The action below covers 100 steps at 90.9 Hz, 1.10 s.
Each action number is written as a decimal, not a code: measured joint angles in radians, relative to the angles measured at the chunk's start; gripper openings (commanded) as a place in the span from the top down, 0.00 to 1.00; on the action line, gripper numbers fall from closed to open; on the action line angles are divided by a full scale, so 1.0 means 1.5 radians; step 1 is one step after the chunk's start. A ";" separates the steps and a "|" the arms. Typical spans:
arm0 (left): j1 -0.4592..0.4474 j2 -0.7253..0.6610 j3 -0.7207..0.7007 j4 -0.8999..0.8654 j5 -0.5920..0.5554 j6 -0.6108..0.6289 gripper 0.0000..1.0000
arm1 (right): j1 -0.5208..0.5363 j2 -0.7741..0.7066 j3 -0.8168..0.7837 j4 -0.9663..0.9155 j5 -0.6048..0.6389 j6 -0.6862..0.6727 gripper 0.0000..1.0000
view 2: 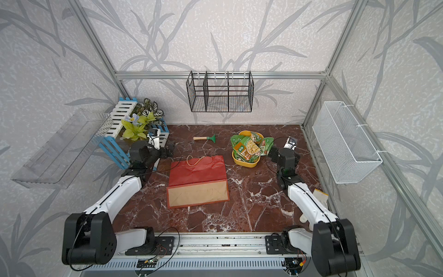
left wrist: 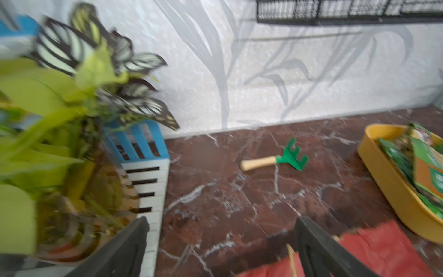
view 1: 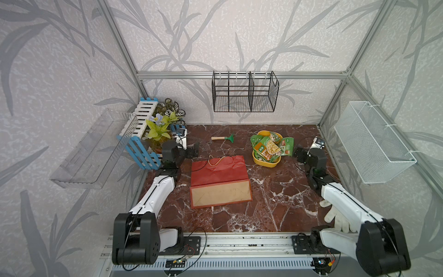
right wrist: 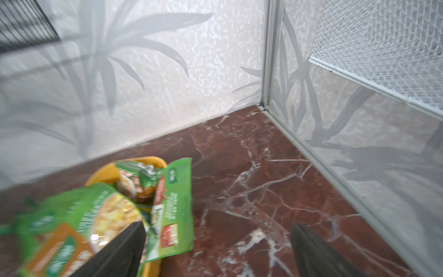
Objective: Place the condiment packets inside the bag
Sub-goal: Pick up the paper bag from the center of the board.
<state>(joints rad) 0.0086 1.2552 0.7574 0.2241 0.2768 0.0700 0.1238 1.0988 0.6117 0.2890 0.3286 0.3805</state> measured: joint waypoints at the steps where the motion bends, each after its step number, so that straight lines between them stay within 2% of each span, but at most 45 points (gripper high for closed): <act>1: 0.000 0.001 0.000 -0.010 0.007 -0.001 0.00 | -0.002 -0.008 -0.004 0.001 -0.010 0.009 0.01; 8: -0.001 0.012 -0.001 -0.072 0.051 -0.004 0.00 | -0.009 -0.038 -0.024 -0.002 -0.080 0.046 0.01; 19: -0.008 0.040 0.001 -0.123 0.098 -0.016 0.00 | 0.012 -0.008 0.014 -0.086 -0.166 0.070 0.01; 34: -0.036 0.105 0.032 -0.156 0.117 -0.027 0.00 | 0.112 0.016 0.057 -0.156 -0.193 0.067 0.01; 39: -0.048 0.128 0.050 -0.165 0.119 -0.027 0.03 | 0.145 0.017 0.063 -0.173 -0.194 0.064 0.01; 50: -0.069 0.182 0.092 -0.180 0.119 -0.026 0.11 | 0.187 0.018 0.069 -0.209 -0.195 0.057 0.01; 56: -0.077 0.205 0.111 -0.189 0.118 -0.023 0.18 | 0.198 0.018 0.070 -0.220 -0.195 0.054 0.01; 91: -0.119 0.332 0.226 -0.274 0.097 -0.011 0.51 | 0.218 -0.027 0.062 -0.230 -0.196 0.053 0.01; 100: -0.124 0.350 0.237 -0.292 0.090 -0.006 0.69 | 0.223 -0.033 0.061 -0.230 -0.198 0.053 0.01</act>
<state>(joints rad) -0.1772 1.7798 1.1130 -0.2146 0.4118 0.0612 0.4587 1.0496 0.7036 -0.0566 0.0322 0.4606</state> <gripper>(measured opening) 0.413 0.990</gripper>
